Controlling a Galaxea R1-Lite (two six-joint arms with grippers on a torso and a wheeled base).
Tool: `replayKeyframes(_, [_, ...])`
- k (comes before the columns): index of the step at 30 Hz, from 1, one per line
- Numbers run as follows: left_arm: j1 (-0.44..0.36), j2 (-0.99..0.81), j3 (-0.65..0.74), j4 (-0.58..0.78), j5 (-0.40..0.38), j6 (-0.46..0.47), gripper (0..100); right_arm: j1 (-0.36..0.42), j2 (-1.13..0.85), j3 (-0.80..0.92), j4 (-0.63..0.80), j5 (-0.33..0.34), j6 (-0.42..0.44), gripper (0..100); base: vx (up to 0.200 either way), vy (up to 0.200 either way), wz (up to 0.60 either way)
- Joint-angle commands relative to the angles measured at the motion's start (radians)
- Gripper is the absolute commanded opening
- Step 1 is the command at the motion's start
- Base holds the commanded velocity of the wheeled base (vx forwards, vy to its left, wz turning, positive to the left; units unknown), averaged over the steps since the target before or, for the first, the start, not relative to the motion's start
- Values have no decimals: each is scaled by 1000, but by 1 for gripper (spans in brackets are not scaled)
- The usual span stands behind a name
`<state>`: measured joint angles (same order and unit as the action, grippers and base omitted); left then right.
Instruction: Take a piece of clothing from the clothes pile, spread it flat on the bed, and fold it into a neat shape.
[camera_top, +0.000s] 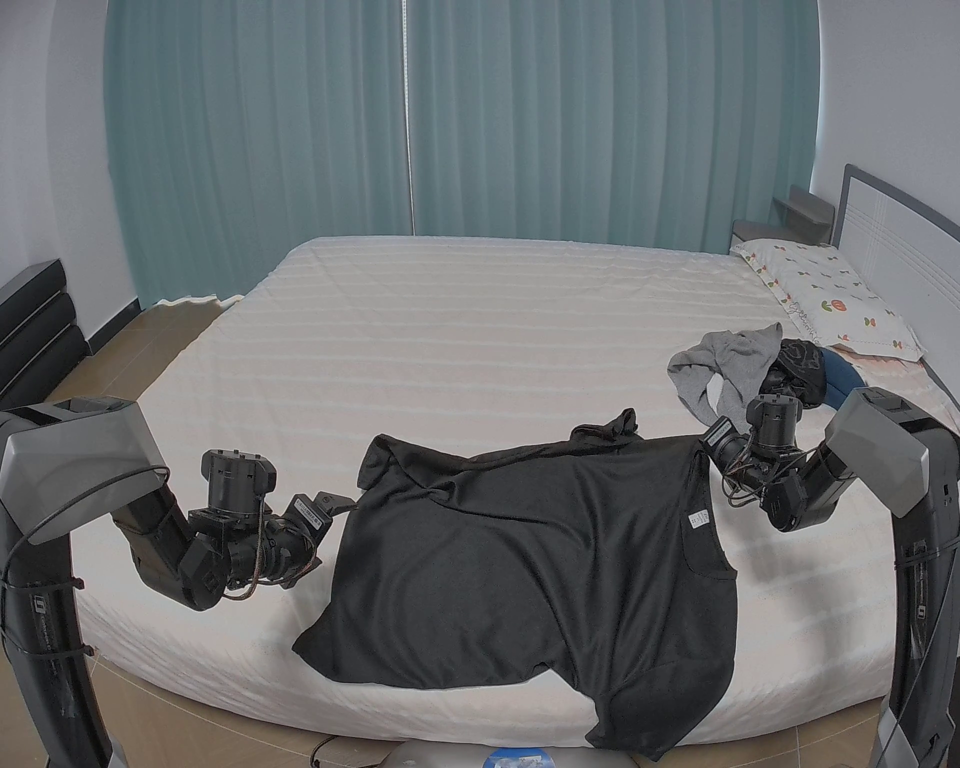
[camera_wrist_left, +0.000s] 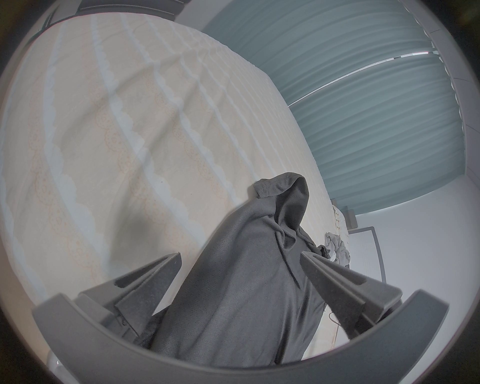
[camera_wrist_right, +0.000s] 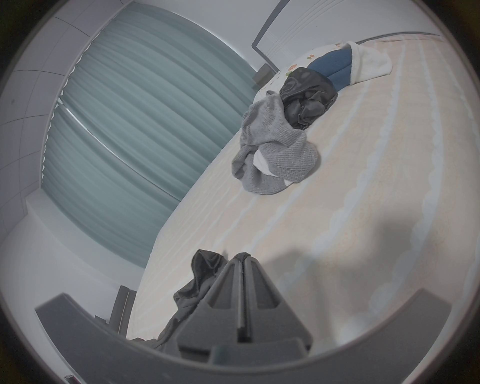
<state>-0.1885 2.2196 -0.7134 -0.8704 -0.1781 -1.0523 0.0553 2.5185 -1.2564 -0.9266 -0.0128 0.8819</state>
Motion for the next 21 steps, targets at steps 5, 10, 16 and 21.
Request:
replayKeyframes(5, [0, 2, -1, 1, 0, 0, 100, -12, 29, -21, -1, -6, -3, 0, 0, 0, 0])
replayKeyframes(10, [-2, 3, -1, 1, 0, 0, 100, -19, 26, -23, -1, -6, -3, 0, 0, 0, 0])
replayKeyframes(16, [-2, 3, -1, -1, 0, 0, 100, -23, 26, -21, -3, -4, -3, 100, 0, 0, 0])
replayKeyframes(21, [-2, 3, -4, 1, 0, 0, 100, -25, 17, -11, -3, -1, -3, 100, 0, 0, 0])
